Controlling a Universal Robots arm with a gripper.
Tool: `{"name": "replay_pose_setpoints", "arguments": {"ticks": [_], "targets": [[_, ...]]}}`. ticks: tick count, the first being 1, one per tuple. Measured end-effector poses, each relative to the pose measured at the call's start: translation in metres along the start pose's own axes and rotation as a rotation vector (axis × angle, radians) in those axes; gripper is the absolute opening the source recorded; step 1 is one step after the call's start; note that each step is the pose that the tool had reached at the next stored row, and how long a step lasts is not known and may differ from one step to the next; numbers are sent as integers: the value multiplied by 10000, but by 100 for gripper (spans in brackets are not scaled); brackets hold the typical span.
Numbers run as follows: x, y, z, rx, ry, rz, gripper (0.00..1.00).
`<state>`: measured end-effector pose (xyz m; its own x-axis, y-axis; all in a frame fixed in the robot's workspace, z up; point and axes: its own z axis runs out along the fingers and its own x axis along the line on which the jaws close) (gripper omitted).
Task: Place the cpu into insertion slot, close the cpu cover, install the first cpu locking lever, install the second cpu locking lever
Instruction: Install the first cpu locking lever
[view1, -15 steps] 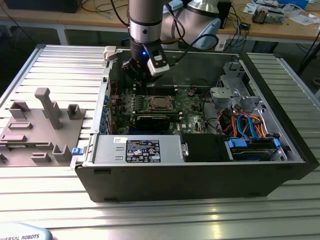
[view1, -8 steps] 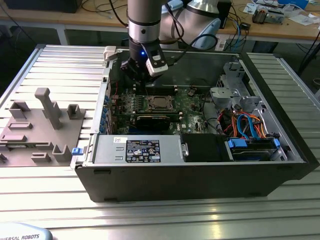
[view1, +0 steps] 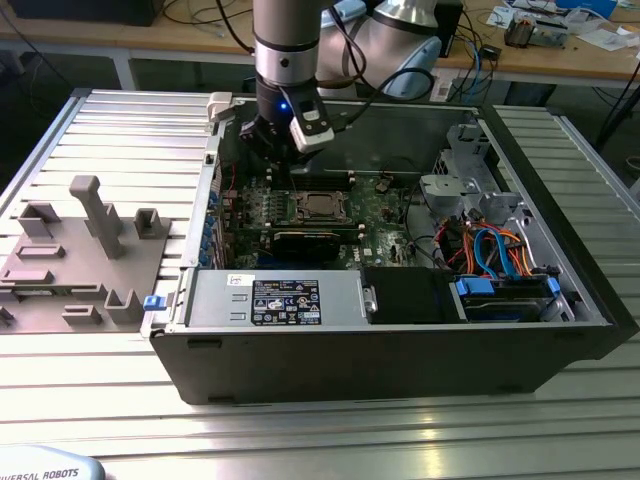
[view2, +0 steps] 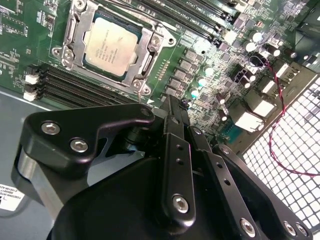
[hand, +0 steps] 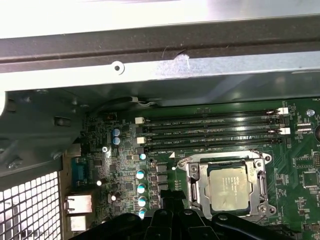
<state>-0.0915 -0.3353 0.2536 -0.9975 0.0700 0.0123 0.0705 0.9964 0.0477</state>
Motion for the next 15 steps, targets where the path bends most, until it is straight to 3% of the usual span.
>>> {"name": "replay_pose_setpoints", "arguments": {"ticks": [15], "targets": [[58, 1, 5, 0, -1, 0, 11]]}}
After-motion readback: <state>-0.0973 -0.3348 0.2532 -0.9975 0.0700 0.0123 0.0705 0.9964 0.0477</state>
